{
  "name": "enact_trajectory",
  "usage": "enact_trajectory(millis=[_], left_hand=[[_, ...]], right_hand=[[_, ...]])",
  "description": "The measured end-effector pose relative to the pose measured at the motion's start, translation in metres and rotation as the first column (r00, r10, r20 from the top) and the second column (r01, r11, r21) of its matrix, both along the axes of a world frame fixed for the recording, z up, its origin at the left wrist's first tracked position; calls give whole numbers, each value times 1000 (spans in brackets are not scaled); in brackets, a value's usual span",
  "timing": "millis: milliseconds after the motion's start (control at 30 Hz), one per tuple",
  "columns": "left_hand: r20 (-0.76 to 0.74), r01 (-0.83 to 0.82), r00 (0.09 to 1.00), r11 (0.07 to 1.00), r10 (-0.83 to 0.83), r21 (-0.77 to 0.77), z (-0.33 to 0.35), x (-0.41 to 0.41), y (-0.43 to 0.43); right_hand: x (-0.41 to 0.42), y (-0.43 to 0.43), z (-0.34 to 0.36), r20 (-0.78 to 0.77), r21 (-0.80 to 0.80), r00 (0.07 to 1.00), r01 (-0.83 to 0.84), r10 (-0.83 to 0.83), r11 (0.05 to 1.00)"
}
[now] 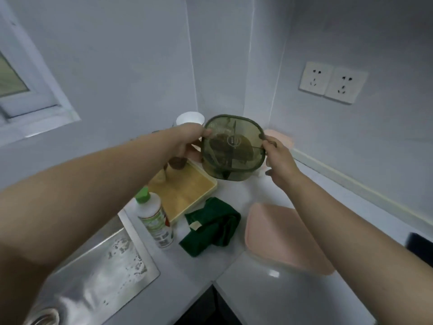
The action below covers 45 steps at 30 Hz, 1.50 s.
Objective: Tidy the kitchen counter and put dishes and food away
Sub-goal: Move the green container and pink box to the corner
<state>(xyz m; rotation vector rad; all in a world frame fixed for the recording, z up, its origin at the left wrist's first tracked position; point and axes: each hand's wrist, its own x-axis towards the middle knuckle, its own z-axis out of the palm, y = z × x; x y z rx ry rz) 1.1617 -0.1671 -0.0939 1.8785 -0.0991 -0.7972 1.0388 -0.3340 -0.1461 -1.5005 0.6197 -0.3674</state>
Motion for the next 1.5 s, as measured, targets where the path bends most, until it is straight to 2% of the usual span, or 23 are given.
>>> enact_trajectory(millis=[167, 300, 600, 800, 900, 1067, 1167, 1233, 1267, 1300, 1367, 1433, 1500], left_hand=[[-89, -6, 996, 1000, 8, 20, -4, 47, 54], [-125, -2, 992, 1000, 1, -3, -21, 65, 84], [-384, -187, 905, 982, 181, 21, -122, 82, 119], [-414, -235, 870, 964, 267, 126, -150, 87, 134], [-412, -241, 867, 960, 280, 144, -159, 88, 139], [-290, -194, 921, 952, 260, 237, -159, 83, 140], [-220, -160, 946, 936, 236, 313, -158, 84, 144], [-97, -93, 985, 914, 142, 395, -155, 85, 146], [21, -51, 999, 883, 47, 467, -153, 86, 147], [162, -32, 984, 837, -69, 547, -151, 87, 147], [395, -66, 885, 775, -246, 629, -143, 86, 145], [500, -91, 815, 788, -292, 609, -133, 84, 139], [526, -34, 789, 833, -317, 552, -120, 83, 129]], right_hand=[[55, 37, -4, 67, 89, 993, -101, 96, 991], [94, 48, -17, 29, 71, 982, -188, 186, 980], [164, 70, -77, -285, 18, 897, -348, 338, 937], [185, 99, -106, -424, -185, 805, -526, 415, 830], [188, 106, -112, -467, -216, 789, -539, 399, 814], [188, 121, -121, -520, -333, 787, -546, 333, 769], [184, 130, -124, -516, -419, 822, -487, 240, 767], [180, 131, -125, -524, -405, 831, -438, 189, 802], [178, 130, -124, -534, -390, 826, -430, 180, 815], [175, 129, -124, -540, -387, 822, -432, 180, 814], [169, 125, -121, -545, -404, 820, -437, 172, 803], [164, 121, -117, -543, -421, 824, -435, 163, 796], [157, 116, -112, -531, -435, 832, -431, 161, 791]])
